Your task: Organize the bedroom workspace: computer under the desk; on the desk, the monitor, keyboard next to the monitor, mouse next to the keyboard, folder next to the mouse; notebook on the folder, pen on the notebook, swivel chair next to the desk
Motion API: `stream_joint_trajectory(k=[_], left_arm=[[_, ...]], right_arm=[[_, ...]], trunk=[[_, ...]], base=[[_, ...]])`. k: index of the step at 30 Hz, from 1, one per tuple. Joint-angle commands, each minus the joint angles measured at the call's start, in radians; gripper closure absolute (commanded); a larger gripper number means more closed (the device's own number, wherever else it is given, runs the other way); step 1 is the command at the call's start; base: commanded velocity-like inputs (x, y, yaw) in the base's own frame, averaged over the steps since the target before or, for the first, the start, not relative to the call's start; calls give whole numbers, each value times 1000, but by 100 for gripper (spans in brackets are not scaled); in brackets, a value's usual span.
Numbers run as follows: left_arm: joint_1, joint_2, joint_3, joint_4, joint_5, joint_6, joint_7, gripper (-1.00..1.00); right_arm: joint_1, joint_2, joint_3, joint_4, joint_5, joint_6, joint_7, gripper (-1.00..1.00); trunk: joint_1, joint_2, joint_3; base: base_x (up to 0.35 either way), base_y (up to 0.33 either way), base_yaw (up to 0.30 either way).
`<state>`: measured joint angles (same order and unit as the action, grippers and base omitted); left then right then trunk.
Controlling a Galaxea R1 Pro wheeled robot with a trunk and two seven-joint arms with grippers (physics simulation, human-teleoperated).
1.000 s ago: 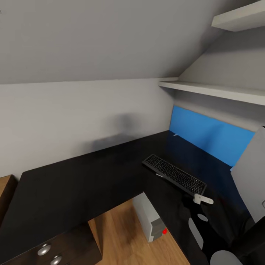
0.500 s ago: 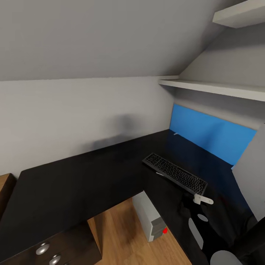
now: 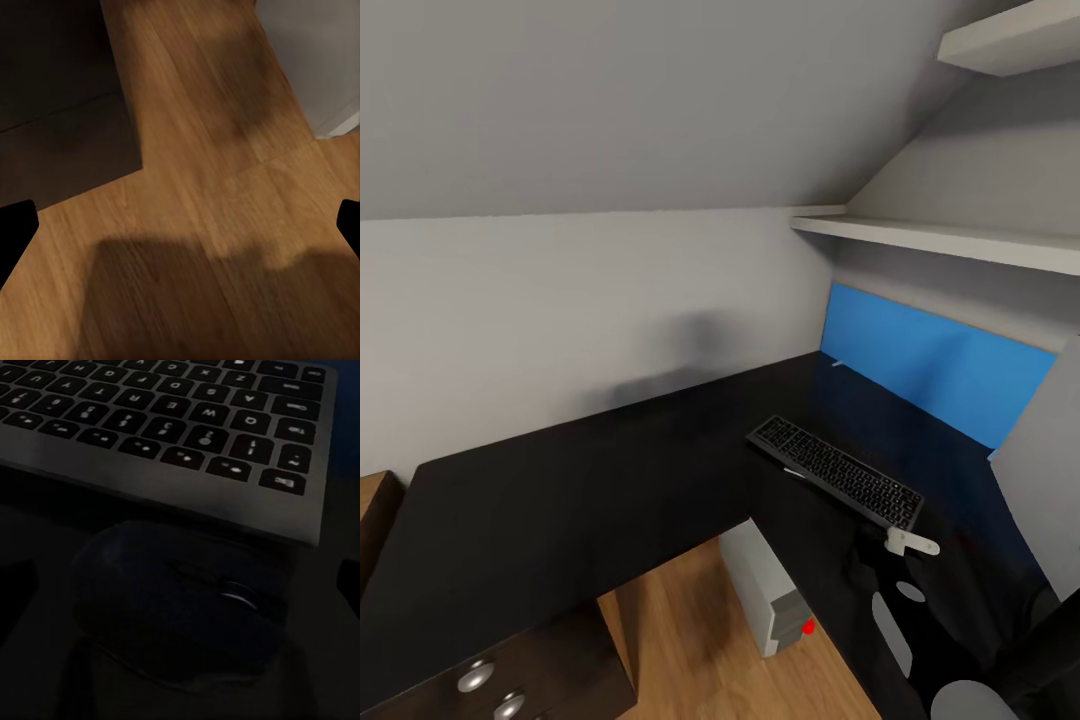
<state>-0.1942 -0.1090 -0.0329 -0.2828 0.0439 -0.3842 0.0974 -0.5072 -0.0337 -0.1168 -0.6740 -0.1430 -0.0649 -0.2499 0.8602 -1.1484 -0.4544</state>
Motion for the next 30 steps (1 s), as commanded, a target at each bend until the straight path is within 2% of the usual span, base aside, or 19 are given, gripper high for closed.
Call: stream_joint_trajectory(k=[1, 9, 30], left_arm=[[-1, 0, -4, 1, 5, -3, 4, -100], [-1, 5, -3, 1, 5, -4, 4, -100], [-1, 6, -4, 1, 4, -3, 6, -100]], right_arm=[[-1, 0, 2, 1, -11, -6, -2, -100], [-1, 0, 2, 1, -11, -6, -2, -100], [-1, -1, 1, 2, -12, -4, -10, -100]], trunk=[[0, -1, -1], [0, -1, -1], [0, -1, -1]], base=[[37, 0, 0], [110, 0, 0], [5, 0, 0]])
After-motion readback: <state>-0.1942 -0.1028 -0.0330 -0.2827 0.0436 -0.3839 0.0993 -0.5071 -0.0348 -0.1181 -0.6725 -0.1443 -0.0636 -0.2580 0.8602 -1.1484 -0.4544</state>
